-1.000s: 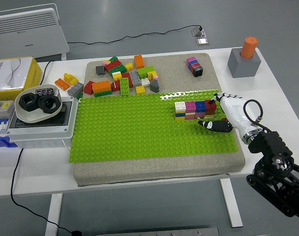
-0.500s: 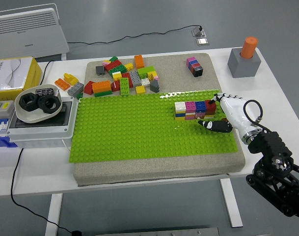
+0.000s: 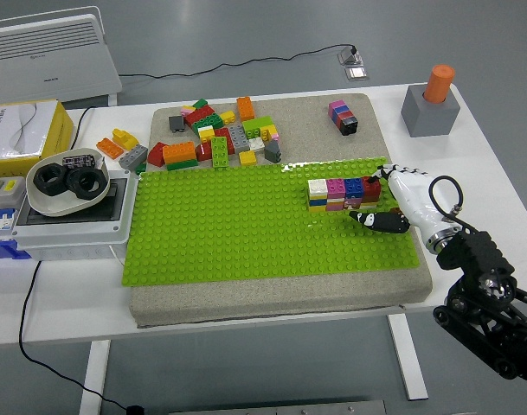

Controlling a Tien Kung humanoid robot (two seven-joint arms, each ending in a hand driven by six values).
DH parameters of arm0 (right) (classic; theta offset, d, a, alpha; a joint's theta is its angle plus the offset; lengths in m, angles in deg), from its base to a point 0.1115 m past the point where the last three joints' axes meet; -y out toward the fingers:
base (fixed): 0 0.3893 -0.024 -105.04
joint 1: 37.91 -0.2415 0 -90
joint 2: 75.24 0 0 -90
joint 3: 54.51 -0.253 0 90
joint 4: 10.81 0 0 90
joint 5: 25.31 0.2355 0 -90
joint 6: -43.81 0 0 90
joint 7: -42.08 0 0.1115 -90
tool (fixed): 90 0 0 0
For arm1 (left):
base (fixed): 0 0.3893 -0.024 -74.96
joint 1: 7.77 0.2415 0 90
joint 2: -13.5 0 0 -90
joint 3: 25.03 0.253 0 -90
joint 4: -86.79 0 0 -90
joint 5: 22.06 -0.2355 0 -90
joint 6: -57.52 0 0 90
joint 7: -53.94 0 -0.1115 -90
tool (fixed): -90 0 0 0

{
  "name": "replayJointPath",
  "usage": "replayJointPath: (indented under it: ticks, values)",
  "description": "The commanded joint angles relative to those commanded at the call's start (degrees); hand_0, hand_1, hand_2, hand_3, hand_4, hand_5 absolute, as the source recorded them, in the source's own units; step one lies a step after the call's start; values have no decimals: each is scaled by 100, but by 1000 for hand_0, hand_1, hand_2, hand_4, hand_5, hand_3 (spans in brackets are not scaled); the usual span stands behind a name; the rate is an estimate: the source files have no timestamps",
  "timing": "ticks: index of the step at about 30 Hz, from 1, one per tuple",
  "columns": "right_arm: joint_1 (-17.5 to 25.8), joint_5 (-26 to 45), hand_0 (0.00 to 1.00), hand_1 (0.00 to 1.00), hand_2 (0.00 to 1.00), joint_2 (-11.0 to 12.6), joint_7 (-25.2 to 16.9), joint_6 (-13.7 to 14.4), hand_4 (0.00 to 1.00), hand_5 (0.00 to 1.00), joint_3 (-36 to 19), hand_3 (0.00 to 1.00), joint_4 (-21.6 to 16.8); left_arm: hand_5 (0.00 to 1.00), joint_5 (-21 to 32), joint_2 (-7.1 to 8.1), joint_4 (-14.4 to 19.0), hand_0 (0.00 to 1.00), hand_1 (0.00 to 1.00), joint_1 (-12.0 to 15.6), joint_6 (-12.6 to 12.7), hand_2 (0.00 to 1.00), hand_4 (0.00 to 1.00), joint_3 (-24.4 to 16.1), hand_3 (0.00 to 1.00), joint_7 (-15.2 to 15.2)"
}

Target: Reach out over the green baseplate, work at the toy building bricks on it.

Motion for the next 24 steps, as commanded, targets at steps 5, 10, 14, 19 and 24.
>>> replayJointPath:
  ticks: [5,10,14,19,24]
  values:
    - [16,8,790,818,871,-14,-4,5,907,585,-15,653,27,2,10,0,0,678,349,0,5,290,201,3,469,-6]
    - [27,5,790,818,871,-29,-4,5,907,585,-20,653,54,2,21,0,0,678,349,0,14,290,201,5,469,-15]
    - [34,9,791,817,871,-39,-6,8,906,584,-12,653,66,2,34,0,0,678,349,2,19,290,200,7,469,-20]
    - [30,8,790,817,870,-33,2,-9,905,583,-11,653,45,2,49,0,0,678,349,2,20,290,201,13,469,-20]
    - [12,13,790,816,869,-11,16,-52,904,583,-27,653,-27,2,42,-1,0,678,349,5,15,290,201,13,469,-13]
